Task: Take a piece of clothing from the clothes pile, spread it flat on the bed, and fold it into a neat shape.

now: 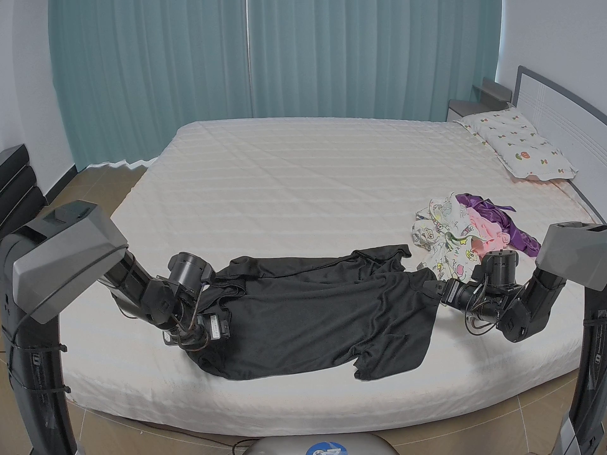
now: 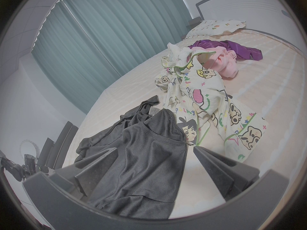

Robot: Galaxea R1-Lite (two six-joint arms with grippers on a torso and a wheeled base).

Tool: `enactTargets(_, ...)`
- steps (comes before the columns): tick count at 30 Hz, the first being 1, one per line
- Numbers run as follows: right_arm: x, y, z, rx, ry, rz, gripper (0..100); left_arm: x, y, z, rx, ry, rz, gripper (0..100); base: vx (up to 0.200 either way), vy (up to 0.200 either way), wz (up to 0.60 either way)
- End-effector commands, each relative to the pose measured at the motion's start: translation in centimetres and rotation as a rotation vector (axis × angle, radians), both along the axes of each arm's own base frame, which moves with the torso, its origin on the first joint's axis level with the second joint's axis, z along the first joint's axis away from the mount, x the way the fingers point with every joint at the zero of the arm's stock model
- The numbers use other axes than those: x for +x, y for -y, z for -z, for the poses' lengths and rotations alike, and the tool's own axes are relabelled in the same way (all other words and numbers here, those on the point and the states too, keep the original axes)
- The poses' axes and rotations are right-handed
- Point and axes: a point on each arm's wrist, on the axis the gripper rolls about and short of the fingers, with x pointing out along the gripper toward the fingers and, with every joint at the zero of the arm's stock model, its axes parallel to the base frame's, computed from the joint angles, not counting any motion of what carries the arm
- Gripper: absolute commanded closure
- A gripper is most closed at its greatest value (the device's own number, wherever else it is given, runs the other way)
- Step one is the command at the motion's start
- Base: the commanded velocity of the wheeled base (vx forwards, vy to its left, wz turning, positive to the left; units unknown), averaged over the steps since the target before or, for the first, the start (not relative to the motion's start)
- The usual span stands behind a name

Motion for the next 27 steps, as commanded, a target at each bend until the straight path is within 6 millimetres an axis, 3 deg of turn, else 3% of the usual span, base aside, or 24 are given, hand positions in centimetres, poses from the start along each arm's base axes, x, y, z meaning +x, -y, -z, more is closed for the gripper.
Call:
enactTargets(1,-0.1,0.0,0.0,0.0,0.0,-0.001,0,-0.2,1.1,2.8,0.066,-0.052,0.021,0,0.0,0.0,0.0)
enactTargets(8,-0.1,0.0,-0.1,0.0,0.0,-0.001,0,-0.3,-0.1,3.0,0.158,-0.06,-0.012,0,0.0,0.0,0.0)
enactTargets(15,-0.1,0.0,0.0,0.003,-0.002,-0.001,0,-0.9,-4.2,3.4,0.245,-0.111,-0.07,0,0.0,0.0,0.0)
enactTargets(22,-0.2,0.1,0.1,0.004,-0.006,0.002,0,-1.6,-8.0,1.1,0.233,-0.096,-0.167,0,0.0,0.0,0.0)
enactTargets(27,-0.3,0.1,0.0,0.004,-0.007,0.003,0,-3.1,-10.0,0.7,0.243,-0.134,-0.193,0,0.0,0.0,0.0)
